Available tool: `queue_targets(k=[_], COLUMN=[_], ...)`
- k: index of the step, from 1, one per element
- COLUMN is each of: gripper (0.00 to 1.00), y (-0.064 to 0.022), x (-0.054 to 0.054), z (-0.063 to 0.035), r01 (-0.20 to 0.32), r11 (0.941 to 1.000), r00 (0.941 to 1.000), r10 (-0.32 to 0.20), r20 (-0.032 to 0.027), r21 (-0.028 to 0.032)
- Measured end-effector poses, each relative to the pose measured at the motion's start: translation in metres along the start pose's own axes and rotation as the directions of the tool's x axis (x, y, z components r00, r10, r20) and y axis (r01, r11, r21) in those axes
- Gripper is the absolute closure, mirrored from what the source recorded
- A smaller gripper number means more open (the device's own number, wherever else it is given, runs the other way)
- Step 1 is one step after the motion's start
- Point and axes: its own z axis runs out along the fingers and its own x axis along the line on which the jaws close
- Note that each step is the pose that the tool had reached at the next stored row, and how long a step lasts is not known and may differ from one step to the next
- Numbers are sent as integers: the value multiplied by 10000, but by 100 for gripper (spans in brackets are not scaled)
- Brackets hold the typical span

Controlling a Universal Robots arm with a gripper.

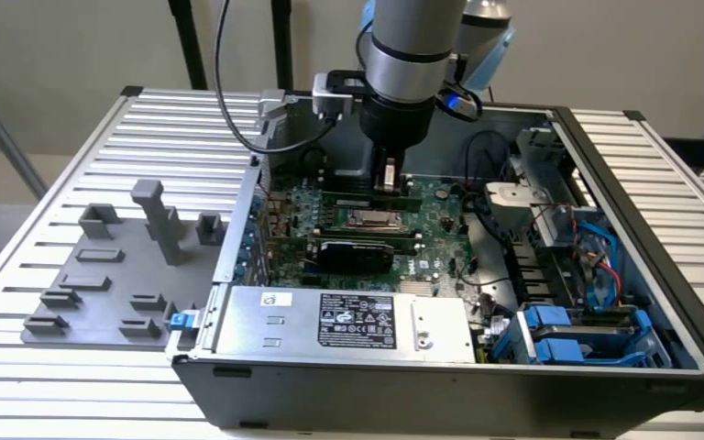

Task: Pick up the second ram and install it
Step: 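Insert the second ram into the second slot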

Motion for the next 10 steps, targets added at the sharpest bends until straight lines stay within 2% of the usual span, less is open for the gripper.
queue_targets(k=[10], gripper=[86], y=[-4], x=[-12], z=[131], r01=[-40], r11=[10000], r00=[10000], r10=[40], r20=[-16], r21=[4])
